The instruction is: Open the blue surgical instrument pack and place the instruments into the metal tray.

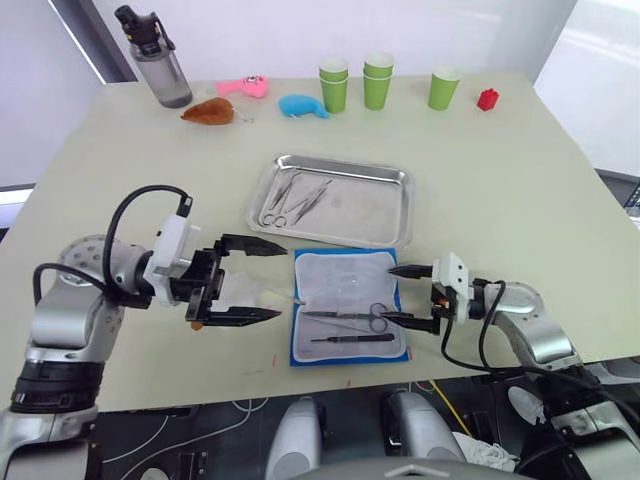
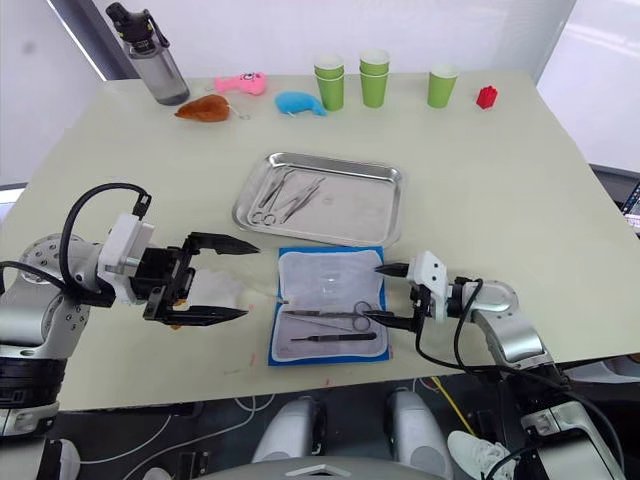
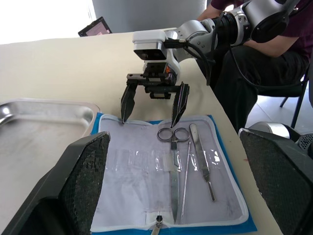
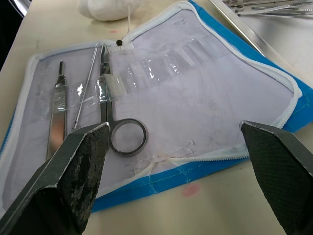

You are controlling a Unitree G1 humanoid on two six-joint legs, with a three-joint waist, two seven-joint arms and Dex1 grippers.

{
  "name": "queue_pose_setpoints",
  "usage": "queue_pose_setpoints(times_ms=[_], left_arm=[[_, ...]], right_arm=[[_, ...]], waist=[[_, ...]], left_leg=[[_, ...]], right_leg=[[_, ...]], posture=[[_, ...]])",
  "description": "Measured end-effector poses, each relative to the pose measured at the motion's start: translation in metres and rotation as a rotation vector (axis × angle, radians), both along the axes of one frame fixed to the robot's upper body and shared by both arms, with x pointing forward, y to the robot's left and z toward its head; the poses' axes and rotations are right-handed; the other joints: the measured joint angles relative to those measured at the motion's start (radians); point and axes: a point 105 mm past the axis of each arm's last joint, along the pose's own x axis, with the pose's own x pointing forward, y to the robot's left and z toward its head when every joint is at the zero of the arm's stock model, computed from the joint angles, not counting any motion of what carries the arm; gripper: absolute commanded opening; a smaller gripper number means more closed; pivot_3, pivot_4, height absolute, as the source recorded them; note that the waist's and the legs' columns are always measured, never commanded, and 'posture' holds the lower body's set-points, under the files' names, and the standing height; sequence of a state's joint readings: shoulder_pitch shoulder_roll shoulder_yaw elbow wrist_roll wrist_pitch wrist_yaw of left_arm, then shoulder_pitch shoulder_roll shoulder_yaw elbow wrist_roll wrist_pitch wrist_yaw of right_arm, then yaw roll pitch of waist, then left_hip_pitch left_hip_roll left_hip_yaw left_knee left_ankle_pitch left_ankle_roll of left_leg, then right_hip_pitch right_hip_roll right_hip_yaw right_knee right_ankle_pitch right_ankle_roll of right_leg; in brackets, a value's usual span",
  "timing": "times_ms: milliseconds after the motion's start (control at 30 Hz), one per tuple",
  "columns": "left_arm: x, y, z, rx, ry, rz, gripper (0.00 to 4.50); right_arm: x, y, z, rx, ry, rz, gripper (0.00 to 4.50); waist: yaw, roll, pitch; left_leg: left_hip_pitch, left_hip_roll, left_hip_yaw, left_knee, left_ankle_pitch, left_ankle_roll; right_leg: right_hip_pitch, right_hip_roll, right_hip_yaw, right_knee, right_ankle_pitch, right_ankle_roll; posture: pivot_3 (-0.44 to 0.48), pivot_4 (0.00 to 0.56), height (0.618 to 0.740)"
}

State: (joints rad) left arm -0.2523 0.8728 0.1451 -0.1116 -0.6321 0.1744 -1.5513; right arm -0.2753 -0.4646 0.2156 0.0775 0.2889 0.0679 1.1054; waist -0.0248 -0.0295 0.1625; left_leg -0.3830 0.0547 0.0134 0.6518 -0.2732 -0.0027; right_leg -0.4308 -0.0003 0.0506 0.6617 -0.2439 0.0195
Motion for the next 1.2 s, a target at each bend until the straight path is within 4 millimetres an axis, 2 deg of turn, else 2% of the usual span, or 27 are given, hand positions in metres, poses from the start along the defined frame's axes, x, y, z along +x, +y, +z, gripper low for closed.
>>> queue_pose_setpoints(times_ms=[200, 433, 767, 1200], left_arm=[[-0.002, -0.003, 0.001, -0.002, -0.014, -0.013, 4.48], [-0.003, -0.007, -0.003, -0.016, -0.011, -0.017, 4.48], [-0.009, -0.027, -0.045, 0.055, -0.011, -0.019, 4.48], [0.009, -0.033, -0.081, 0.052, 0.019, 0.014, 4.48]], right_arm=[[-0.003, -0.005, 0.017, 0.009, -0.033, 0.005, 4.50], [-0.023, -0.022, 0.030, 0.028, -0.034, 0.027, 4.50], [-0.034, -0.037, 0.062, 0.050, -0.052, 0.044, 4.50], [-0.048, -0.046, 0.094, 0.074, -0.040, 0.091, 4.50]], waist=[[0.004, 0.000, 0.002], [0.011, 0.000, 0.004], [0.012, -0.001, 0.004], [0.012, -0.001, 0.004]], left_leg=[[-0.001, 0.000, 0.000, 0.000, 0.000, 0.000], [-0.001, 0.000, 0.000, 0.001, 0.000, 0.000], [-0.001, 0.000, 0.000, 0.002, 0.000, 0.000], [-0.001, 0.000, 0.000, 0.003, 0.000, 0.000]], right_leg=[[0.000, 0.000, 0.000, 0.000, 0.000, 0.000], [0.000, 0.000, 0.000, 0.000, 0.000, 0.000], [0.000, 0.000, 0.000, 0.001, 0.001, 0.000], [0.000, 0.000, 0.001, 0.001, 0.001, 0.000]], posture=[[0.000, 0.150, 0.734], [0.000, 0.150, 0.734], [0.000, 0.150, 0.734], [0.000, 0.150, 0.734]])
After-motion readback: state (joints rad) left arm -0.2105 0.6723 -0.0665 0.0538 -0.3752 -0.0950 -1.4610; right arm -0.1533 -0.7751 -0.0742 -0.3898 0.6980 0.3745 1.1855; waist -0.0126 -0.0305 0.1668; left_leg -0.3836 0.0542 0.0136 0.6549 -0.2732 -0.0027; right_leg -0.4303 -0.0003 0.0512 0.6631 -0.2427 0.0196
